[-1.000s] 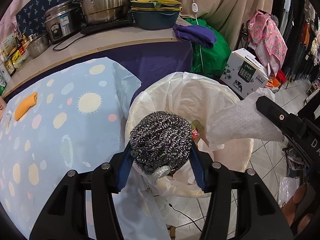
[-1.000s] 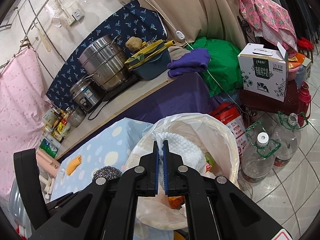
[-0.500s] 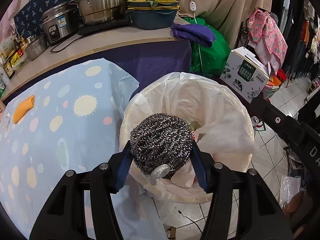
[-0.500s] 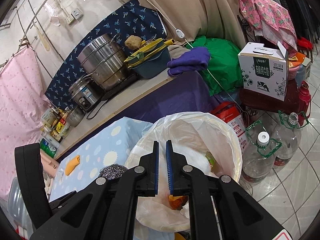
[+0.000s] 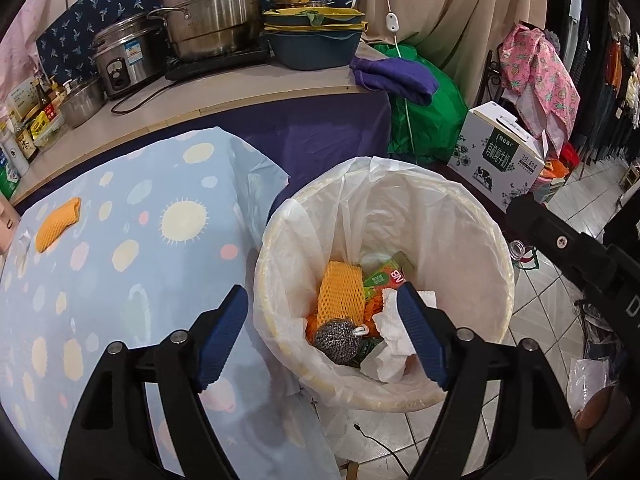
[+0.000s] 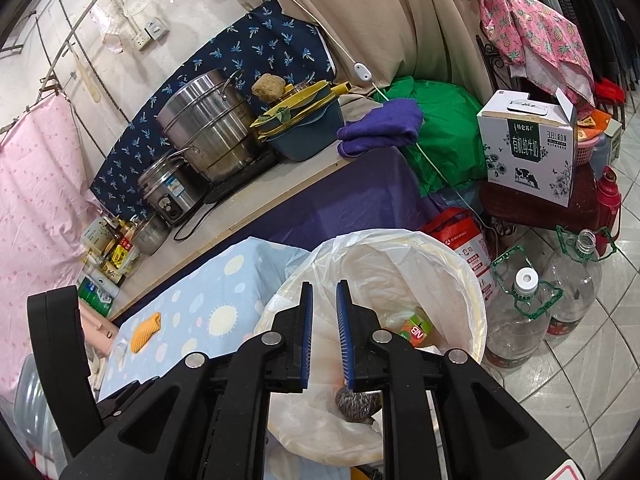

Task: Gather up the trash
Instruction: 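Move both open tools back over the tablecloth toward the mesh and wrapper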

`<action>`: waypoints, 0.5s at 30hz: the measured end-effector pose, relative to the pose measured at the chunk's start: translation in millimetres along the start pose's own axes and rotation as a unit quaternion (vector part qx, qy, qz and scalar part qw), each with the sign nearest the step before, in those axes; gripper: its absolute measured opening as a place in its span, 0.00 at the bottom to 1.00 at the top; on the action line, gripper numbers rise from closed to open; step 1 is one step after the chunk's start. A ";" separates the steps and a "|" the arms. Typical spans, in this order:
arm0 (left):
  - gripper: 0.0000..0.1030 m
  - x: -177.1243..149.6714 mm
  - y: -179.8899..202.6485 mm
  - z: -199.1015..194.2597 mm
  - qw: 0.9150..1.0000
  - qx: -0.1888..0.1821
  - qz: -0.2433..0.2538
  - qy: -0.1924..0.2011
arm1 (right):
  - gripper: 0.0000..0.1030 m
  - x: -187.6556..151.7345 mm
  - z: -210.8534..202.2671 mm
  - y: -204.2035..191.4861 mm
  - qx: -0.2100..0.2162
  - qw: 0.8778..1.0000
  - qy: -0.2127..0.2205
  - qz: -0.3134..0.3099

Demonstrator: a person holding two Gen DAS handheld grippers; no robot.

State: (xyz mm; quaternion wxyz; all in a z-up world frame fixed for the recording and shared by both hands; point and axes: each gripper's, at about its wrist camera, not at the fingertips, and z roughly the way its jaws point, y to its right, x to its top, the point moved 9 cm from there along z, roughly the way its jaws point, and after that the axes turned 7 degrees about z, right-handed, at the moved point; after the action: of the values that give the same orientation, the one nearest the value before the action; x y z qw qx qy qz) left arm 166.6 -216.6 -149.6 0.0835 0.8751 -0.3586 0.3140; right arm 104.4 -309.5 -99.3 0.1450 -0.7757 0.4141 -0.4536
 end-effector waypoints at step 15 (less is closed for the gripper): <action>0.75 -2.3 -22.8 -11.2 1.000 -0.001 -0.023 0.010 | 0.39 -4.1 -1.5 -16.8 -0.007 1.000 0.006 -0.011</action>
State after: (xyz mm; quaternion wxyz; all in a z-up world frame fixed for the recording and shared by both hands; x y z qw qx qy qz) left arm 175.4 -194.4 -140.4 0.0953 0.8799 -0.3378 0.3204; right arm 110.8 -295.8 -90.7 0.1318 -0.7782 0.4099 -0.4572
